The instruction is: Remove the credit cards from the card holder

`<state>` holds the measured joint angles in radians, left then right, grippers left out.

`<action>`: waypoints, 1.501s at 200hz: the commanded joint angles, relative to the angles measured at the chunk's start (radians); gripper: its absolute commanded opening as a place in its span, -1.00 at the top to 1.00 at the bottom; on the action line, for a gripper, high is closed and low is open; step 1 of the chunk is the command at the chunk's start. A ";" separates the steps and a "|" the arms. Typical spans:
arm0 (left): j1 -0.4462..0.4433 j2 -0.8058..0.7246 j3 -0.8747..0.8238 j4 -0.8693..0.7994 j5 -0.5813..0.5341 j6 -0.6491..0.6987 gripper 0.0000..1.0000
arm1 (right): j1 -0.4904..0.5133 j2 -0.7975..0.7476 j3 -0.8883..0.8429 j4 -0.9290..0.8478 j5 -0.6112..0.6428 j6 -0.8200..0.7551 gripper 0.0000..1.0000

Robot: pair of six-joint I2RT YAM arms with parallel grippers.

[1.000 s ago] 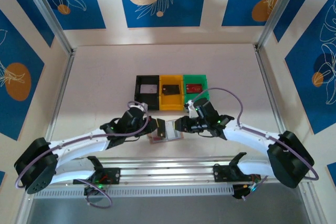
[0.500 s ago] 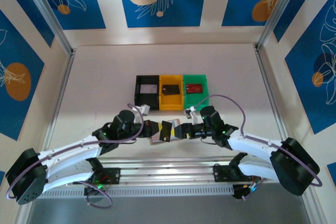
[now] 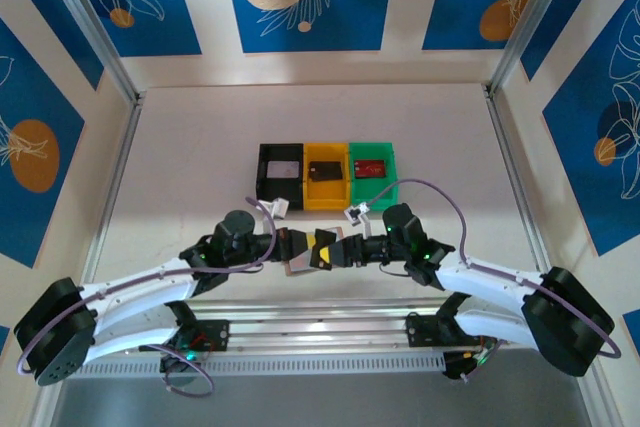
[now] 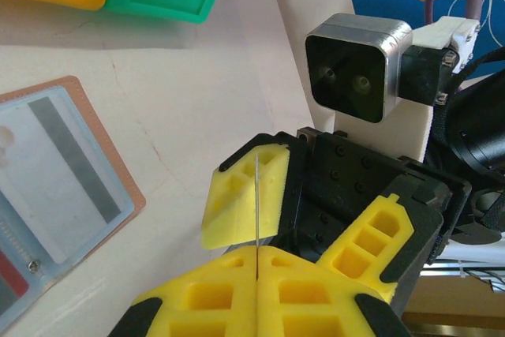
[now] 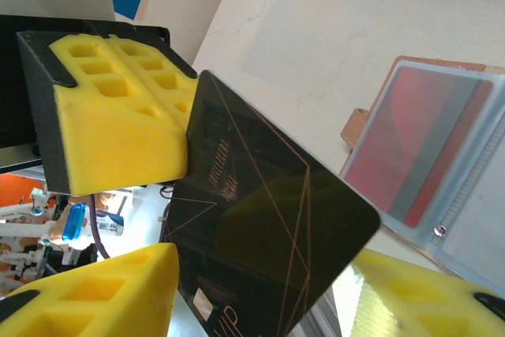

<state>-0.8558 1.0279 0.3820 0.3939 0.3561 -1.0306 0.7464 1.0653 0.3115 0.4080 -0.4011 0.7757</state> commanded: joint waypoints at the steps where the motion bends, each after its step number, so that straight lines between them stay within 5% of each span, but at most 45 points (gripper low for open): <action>1: -0.009 0.007 0.001 0.056 0.024 -0.009 1.00 | 0.005 -0.029 -0.003 0.017 -0.018 -0.011 0.07; 81: -0.015 0.008 0.009 0.059 0.009 -0.012 1.00 | -0.013 -0.098 -0.006 -0.042 0.001 -0.019 0.98; 122: -0.020 -0.062 -0.003 0.037 -0.031 -0.011 -0.25 | -0.039 -0.189 0.000 -0.101 0.075 0.051 1.00; 142: -0.045 -0.087 -0.022 0.052 -0.069 -0.021 -0.50 | -0.041 -0.268 -0.002 -0.127 0.176 0.116 1.00; 187: -0.137 -0.052 -0.054 0.222 -0.149 -0.050 -0.55 | -0.037 -0.461 -0.043 -0.124 0.432 0.270 1.00; 300: -0.226 0.215 0.059 0.555 -0.241 -0.089 -0.51 | 0.079 -0.491 -0.063 -0.039 0.590 0.425 1.00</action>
<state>-1.0702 1.2243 0.3965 0.8413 0.1505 -1.1107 0.7994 0.5900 0.2710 0.3153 0.1169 1.1568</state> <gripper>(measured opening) 0.765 0.053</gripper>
